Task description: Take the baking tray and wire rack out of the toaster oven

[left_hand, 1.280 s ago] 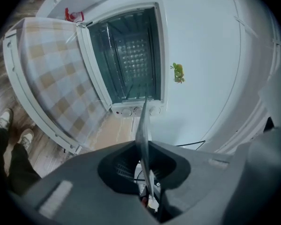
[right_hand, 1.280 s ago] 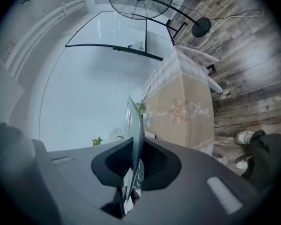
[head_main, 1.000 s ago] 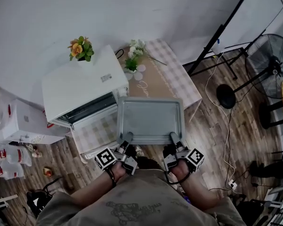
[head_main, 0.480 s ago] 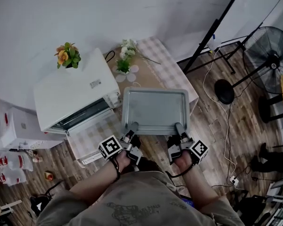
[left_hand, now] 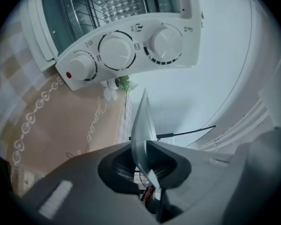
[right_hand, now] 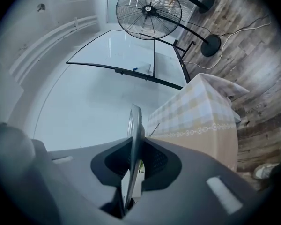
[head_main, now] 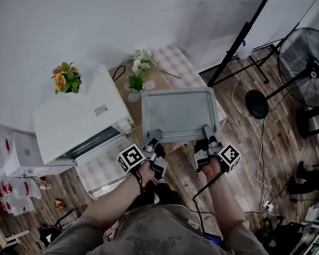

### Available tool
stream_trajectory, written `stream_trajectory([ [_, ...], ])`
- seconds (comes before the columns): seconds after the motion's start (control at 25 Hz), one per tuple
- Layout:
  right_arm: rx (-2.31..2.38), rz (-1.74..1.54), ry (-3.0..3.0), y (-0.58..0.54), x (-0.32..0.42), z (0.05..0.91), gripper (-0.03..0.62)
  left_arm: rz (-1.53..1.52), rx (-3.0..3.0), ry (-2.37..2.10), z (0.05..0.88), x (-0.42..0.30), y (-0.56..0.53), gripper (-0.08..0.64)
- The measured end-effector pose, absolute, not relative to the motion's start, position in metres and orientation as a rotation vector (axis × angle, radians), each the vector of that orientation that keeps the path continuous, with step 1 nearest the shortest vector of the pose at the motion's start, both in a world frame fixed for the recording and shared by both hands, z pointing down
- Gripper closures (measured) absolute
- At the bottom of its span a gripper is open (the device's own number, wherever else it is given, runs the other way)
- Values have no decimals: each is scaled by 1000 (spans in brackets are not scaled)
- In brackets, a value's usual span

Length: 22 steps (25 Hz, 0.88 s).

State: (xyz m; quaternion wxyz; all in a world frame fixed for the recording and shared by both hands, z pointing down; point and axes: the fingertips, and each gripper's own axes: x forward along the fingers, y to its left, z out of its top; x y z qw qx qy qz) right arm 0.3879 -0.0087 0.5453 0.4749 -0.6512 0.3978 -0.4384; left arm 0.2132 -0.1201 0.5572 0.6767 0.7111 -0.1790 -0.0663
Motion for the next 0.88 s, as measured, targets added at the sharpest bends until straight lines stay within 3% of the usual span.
stream_trajectory([
  [0.88, -1678, -1296, 983, -103, 481, 669, 518, -69, 1496, -528, 669, 294, -195, 509],
])
